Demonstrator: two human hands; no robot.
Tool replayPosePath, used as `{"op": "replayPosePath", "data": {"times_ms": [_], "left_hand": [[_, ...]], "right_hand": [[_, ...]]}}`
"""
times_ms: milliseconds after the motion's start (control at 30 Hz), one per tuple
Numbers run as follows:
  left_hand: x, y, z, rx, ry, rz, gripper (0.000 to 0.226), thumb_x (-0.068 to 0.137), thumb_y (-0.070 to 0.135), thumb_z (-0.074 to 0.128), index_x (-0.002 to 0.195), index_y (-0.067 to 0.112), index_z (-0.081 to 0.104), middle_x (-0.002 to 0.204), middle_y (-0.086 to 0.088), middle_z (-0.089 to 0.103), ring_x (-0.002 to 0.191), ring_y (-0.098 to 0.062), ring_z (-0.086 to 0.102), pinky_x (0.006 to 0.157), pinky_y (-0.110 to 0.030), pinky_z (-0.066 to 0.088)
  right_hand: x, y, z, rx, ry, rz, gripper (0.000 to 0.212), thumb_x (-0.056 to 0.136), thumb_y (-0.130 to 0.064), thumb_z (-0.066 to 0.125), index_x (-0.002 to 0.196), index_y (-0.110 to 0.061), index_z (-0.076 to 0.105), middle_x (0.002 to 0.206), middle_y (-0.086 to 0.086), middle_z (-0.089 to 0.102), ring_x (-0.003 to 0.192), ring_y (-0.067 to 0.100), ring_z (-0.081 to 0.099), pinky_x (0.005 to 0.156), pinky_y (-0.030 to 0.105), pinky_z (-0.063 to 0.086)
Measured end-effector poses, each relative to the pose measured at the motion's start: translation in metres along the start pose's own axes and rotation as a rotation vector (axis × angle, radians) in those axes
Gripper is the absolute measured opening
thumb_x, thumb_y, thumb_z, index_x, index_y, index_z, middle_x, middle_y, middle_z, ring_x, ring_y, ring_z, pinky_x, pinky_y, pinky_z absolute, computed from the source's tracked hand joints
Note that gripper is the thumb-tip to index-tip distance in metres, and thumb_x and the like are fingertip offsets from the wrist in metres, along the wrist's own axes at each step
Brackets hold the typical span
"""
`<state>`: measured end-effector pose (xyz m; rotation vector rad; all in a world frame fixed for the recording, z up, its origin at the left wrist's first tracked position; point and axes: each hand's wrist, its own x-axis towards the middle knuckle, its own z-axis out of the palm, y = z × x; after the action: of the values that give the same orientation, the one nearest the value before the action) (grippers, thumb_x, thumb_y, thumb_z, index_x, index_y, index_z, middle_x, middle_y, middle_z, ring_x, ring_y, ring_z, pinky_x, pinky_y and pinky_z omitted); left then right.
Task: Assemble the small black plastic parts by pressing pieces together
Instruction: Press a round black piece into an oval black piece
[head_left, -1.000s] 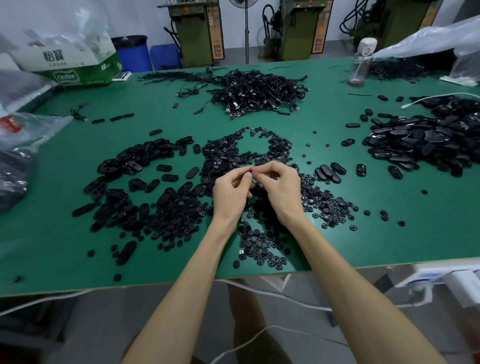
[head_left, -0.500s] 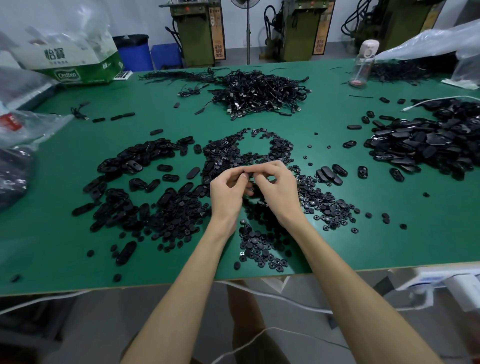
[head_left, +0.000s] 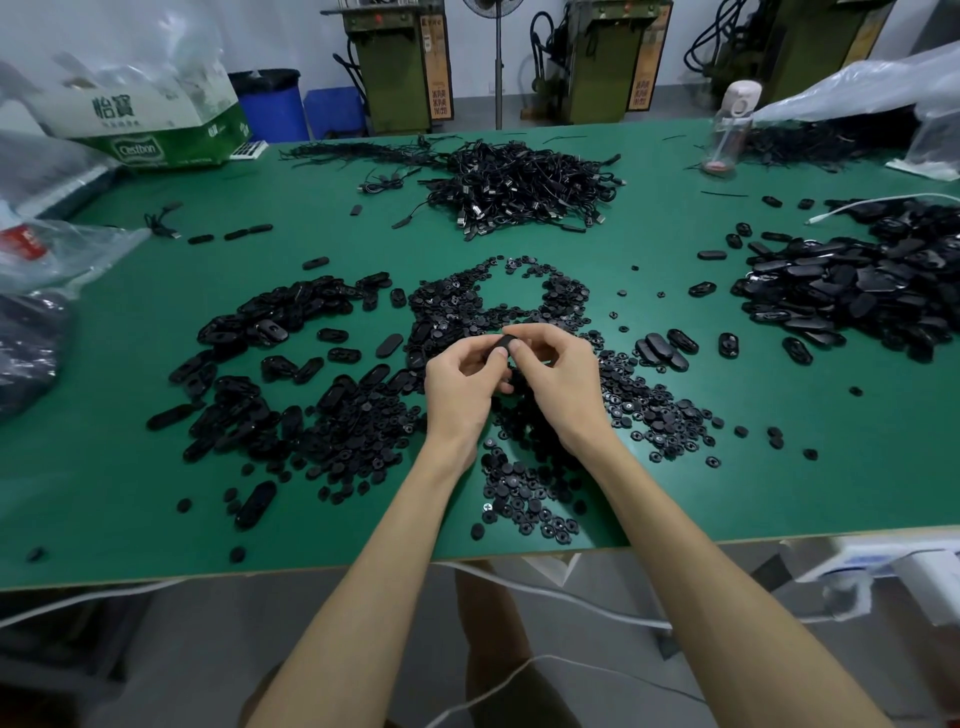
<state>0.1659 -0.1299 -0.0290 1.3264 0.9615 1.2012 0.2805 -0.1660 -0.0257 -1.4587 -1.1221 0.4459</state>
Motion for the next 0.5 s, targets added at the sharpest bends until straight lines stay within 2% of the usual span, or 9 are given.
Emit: {"op": "replayPosePath", "data": {"times_ms": [167, 333, 500], "left_hand": [[-0.0001, 0.0002, -0.0004, -0.013, 0.005, -0.010, 0.016, 0.097, 0.002, 0.067, 0.110, 0.006, 0.075, 0.094, -0.011, 0.077, 0.074, -0.013, 0.070, 0.065, -0.023, 0.057], [-0.0005, 0.0027, 0.0001, -0.020, 0.016, -0.033, 0.015, 0.094, -0.001, 0.067, 0.098, 0.011, 0.074, 0.084, -0.006, 0.076, 0.066, -0.010, 0.068, 0.065, -0.022, 0.057], [-0.0012, 0.0048, -0.0002, -0.046, 0.045, -0.063, 0.015, 0.090, -0.005, 0.068, 0.100, 0.005, 0.074, 0.083, -0.010, 0.076, 0.066, -0.012, 0.071, 0.066, -0.022, 0.058]], "right_hand": [[0.0012, 0.0013, 0.0003, 0.004, -0.004, -0.005, 0.016, 0.097, -0.011, 0.068, 0.109, -0.014, 0.078, 0.086, -0.004, 0.074, 0.076, 0.003, 0.065, 0.074, 0.021, 0.054], [0.0007, 0.0020, 0.0003, 0.049, -0.024, -0.003, 0.014, 0.093, -0.010, 0.073, 0.106, -0.013, 0.078, 0.086, -0.003, 0.075, 0.076, 0.006, 0.067, 0.074, 0.023, 0.055], [-0.0004, 0.0030, 0.0004, 0.145, -0.048, 0.014, 0.016, 0.090, -0.005, 0.075, 0.104, -0.011, 0.079, 0.085, 0.004, 0.077, 0.079, 0.019, 0.073, 0.072, 0.026, 0.059]]}}
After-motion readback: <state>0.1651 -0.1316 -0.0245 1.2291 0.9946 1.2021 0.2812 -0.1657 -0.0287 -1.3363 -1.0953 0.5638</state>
